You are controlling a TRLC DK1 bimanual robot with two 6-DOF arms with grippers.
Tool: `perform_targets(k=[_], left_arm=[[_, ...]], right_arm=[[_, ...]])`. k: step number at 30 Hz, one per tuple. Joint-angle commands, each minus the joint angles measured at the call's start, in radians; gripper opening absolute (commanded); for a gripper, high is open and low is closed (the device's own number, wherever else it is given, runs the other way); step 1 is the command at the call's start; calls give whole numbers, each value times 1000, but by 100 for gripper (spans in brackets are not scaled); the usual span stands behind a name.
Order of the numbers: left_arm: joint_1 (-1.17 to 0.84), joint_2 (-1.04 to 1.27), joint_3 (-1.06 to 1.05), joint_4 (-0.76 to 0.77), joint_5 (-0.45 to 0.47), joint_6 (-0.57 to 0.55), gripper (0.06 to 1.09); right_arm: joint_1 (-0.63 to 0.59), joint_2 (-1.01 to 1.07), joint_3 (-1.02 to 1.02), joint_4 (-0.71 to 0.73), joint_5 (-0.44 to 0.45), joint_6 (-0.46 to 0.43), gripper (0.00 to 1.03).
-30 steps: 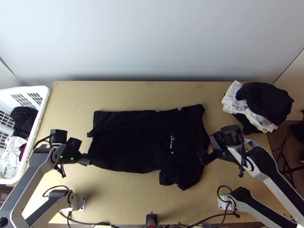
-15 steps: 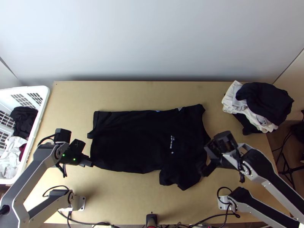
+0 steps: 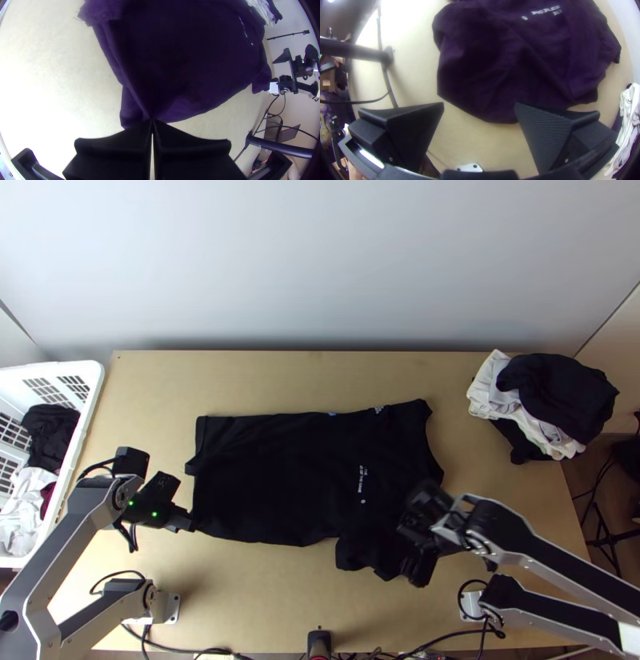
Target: Fold the t-shirt
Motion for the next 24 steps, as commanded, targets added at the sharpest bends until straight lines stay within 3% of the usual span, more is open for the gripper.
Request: perform_targets(k=[1,9,13,19,22,24], left_arm=[[0,3,14,-14,5,-5,9],[9,40,44,5,3,-12,9],[8,64,64,17,5,-18,9],[8,97,103,26,3,-16,9],[9,115,125,26,3,-13,9],[9,123,140,26,5,-12,9]], right_arm=[[152,135,-1,26,-60,19,98],[186,187,-49,68,-65,8,97],[164,196,-81,134,-43,-1,79],[74,199,-112,222,32,-26,64],[42,180,-118,252,50,-47,23],[22,157,-112,255,55,-64,9]])
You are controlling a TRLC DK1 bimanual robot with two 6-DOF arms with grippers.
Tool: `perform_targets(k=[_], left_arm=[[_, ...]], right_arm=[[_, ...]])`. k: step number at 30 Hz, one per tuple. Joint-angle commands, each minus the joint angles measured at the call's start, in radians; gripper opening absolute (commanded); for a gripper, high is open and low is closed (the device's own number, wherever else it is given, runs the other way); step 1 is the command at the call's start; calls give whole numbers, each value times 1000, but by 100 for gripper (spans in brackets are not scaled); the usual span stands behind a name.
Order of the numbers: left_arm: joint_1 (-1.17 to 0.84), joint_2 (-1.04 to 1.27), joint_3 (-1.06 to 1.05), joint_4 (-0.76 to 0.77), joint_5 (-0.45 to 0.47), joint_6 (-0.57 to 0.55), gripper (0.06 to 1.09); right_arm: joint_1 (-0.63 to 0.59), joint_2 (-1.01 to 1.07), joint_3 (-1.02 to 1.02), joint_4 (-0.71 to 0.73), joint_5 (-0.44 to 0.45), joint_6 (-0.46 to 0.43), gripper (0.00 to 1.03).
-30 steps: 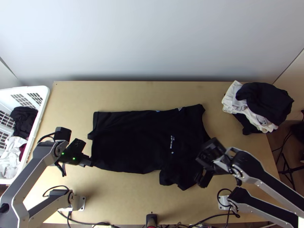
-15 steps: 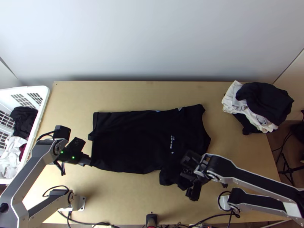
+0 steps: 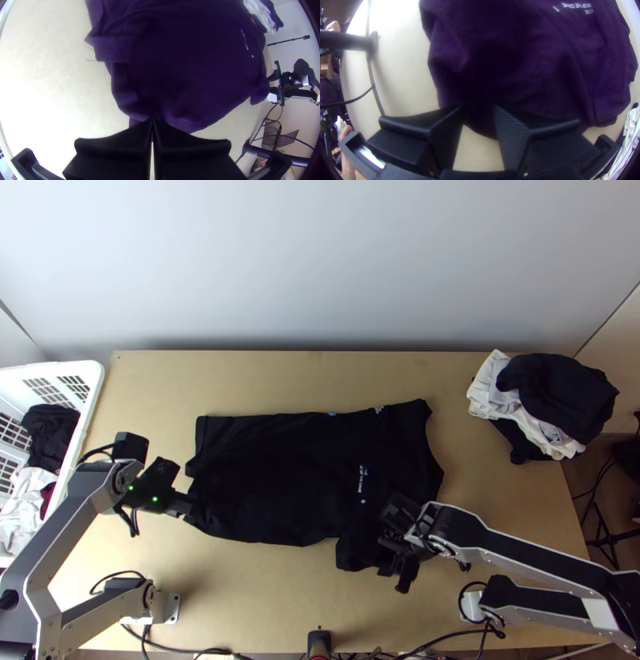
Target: Fold the t-shirt
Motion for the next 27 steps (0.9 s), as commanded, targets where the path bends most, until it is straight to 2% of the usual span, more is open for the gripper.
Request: perform_targets(k=[1,4,13,27], left_arm=[[1,34,51,4,0,6,9],[7,45,79,3,0,8,9],[58,56,142,-17,1,24,9],[151,59,249,-62,17,67,9]], right_arm=[[-72,-44,-5,49,35,-52,3],[-124,-110,30,27,35,-87,3],[-310,-173,223,-163,33,-184,3],[-299,-190,523,-361,32,-157,3]])
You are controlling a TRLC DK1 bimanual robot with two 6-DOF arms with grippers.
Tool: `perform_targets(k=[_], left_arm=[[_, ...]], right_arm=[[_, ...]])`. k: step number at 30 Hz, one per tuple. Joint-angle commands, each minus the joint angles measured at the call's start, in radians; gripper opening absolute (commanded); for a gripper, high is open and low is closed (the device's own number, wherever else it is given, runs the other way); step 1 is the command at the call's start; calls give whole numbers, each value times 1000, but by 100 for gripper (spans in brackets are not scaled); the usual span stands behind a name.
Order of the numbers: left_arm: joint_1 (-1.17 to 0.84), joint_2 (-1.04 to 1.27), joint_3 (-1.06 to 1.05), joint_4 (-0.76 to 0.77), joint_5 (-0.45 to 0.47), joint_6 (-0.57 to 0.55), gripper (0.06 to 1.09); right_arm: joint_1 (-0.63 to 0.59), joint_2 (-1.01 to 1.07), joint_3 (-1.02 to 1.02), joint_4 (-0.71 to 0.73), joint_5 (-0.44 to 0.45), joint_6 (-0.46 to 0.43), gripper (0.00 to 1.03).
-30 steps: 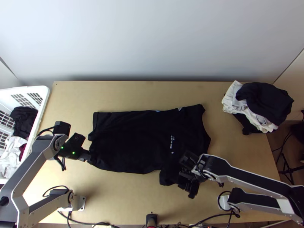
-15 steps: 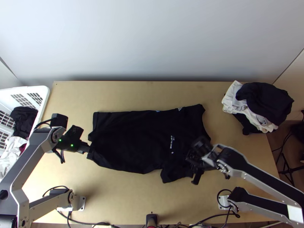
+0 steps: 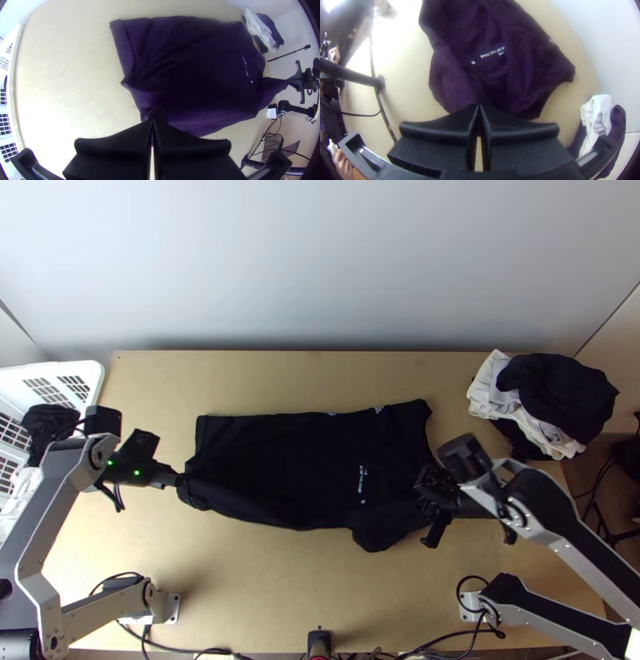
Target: Fold the t-shirt
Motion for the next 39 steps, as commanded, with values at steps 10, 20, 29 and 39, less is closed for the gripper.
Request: perform_targets(k=[10,20,29,39], left_arm=[[59,-58,101,-96,40,31,9],[37,-17,135,-68,45,13,9],[25,103,189,24,43,-24,9],[-6,276,304,143,26,-73,9]], right_arm=[[17,4,270,-145,4,46,3],[-184,65,227,-48,9,-90,3],[-301,212,224,124,7,-161,3],[-385,431,270,260,5,-205,3]])
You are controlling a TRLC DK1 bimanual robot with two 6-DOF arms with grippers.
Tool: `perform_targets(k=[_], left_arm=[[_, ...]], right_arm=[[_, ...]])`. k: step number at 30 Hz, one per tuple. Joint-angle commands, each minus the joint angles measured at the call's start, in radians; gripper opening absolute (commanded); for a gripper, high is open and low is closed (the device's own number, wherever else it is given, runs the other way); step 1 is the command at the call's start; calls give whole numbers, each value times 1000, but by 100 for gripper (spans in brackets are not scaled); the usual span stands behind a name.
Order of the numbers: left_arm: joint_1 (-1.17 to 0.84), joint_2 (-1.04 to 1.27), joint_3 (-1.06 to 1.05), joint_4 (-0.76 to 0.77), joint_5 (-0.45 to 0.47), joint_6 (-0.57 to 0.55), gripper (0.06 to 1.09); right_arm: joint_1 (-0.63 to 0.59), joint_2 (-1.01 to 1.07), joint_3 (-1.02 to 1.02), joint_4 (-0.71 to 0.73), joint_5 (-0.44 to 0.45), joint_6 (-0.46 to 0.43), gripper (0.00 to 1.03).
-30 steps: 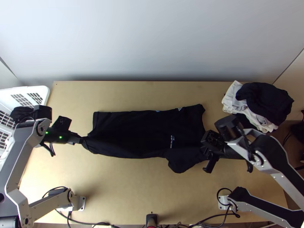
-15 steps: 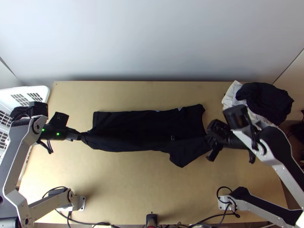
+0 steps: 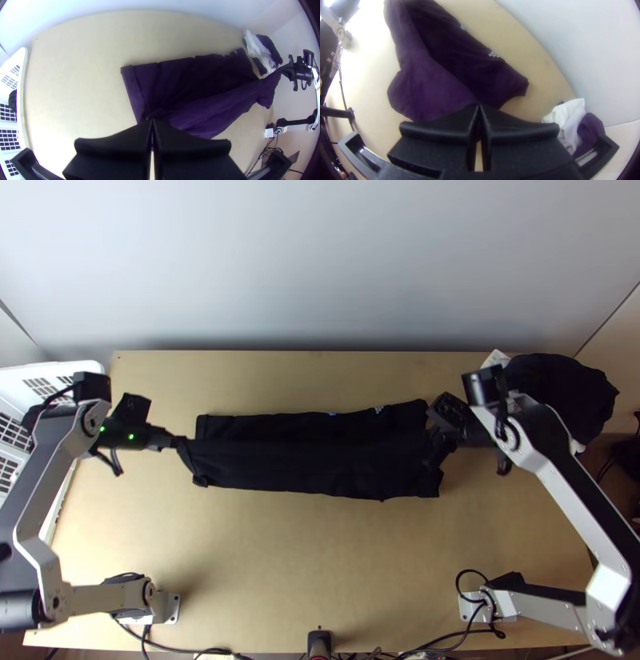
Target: Fold the t-shirt
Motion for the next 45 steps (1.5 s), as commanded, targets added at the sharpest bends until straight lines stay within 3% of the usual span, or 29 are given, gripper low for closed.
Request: perform_targets(k=[1,18,45], left_arm=[[-27,137,89,72,-23,-30,9],[-47,425,272,121,-73,-40,9],[-73,676,474,121,-101,-45,9]], right_arm=[[-66,164,44,91,-2,-31,3],[-114,548,402,109,-2,-64,3],[-149,854,553,120,1,-66,3]])
